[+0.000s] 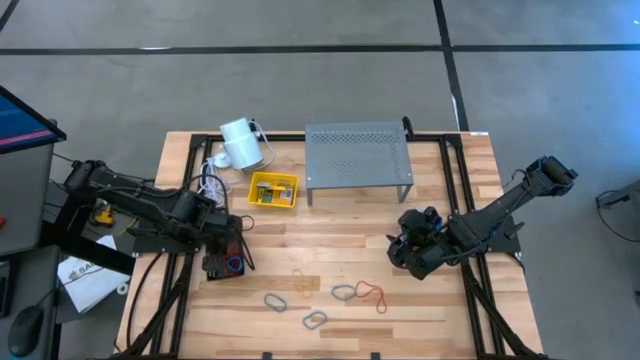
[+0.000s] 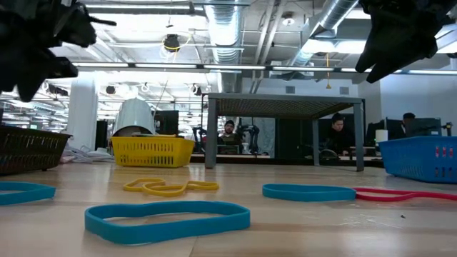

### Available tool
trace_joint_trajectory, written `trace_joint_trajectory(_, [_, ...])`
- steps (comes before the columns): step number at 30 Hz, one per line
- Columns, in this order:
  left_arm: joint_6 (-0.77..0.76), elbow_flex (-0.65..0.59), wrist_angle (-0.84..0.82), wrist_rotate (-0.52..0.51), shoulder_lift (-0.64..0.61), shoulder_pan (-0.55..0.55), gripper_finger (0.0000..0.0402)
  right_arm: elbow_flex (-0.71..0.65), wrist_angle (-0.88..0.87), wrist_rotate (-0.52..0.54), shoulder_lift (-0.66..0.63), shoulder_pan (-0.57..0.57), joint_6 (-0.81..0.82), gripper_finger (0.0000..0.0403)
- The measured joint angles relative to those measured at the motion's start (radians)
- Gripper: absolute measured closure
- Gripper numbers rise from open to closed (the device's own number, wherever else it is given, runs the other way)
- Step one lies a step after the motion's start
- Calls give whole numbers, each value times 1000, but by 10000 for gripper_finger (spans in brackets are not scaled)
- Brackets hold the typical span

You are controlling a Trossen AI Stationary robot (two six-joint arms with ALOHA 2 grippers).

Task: Pick & Place Office Desk Supplies
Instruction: Put the blue rubber band into the black bin

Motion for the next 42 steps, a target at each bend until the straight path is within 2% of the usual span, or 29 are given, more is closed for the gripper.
trace_joint_trajectory(3, [29, 0, 98, 8, 0, 0, 242, 0, 0, 0, 0, 0, 0, 148])
trace_joint_trajectory(7, [20, 0, 301, 99, 0, 0, 226, 0, 0, 0, 0, 0, 1, 148])
trace_joint_trajectory(10, [14, 0, 476, 144, 15, -9, 225, 0, 1, 0, 0, 0, 2, 148])
trace_joint_trajectory(14, [49, 1, 627, 146, 71, -64, 231, 0, 3, 0, 0, 0, 2, 148])
trace_joint_trajectory(21, [139, 58, 581, 57, 250, -149, 227, 0, 17, 0, 0, 0, 2, 148])
trace_joint_trajectory(29, [247, 167, 522, 12, 441, -235, 203, 0, 37, 0, 0, 12, 2, 148])
trace_joint_trajectory(33, [363, 183, 519, -47, 514, -248, 195, 0, 38, 0, 0, 15, -6, 148])
trace_joint_trajectory(42, [393, 202, 534, -73, 673, -262, 191, 0, 56, -3, 0, 15, -48, 148])
